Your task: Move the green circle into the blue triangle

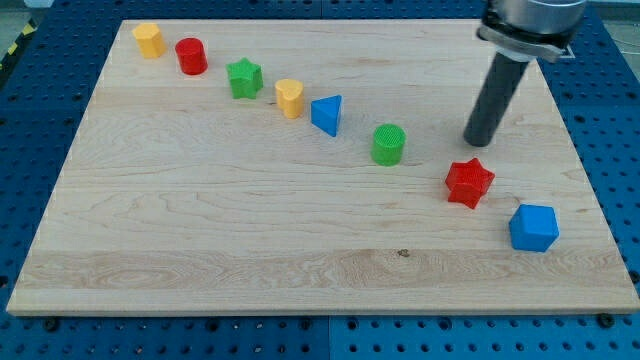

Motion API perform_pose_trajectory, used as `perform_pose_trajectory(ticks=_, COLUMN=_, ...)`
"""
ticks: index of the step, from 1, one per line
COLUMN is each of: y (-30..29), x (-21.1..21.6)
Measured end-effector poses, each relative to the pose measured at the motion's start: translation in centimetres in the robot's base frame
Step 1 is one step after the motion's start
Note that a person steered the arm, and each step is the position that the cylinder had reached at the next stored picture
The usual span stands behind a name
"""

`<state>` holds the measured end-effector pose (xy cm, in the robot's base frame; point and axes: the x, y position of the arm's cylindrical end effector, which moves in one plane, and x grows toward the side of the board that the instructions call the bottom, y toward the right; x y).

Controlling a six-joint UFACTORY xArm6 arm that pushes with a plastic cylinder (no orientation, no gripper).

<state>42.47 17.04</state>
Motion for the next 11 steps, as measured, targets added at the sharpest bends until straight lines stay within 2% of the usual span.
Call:
perform_pose_trajectory(ticks=1, y=-2.3, x=0.0)
perform_pose_trajectory(ticks=4, y=-4.3, x=0.3)
perform_pose_trajectory(ticks=7, y=-5.5, x=3.3)
perform_pose_trajectory(ticks=9, y=-7.9, x=2.7)
perform_pose_trajectory(ticks=11, y=-7.7, x=1.5)
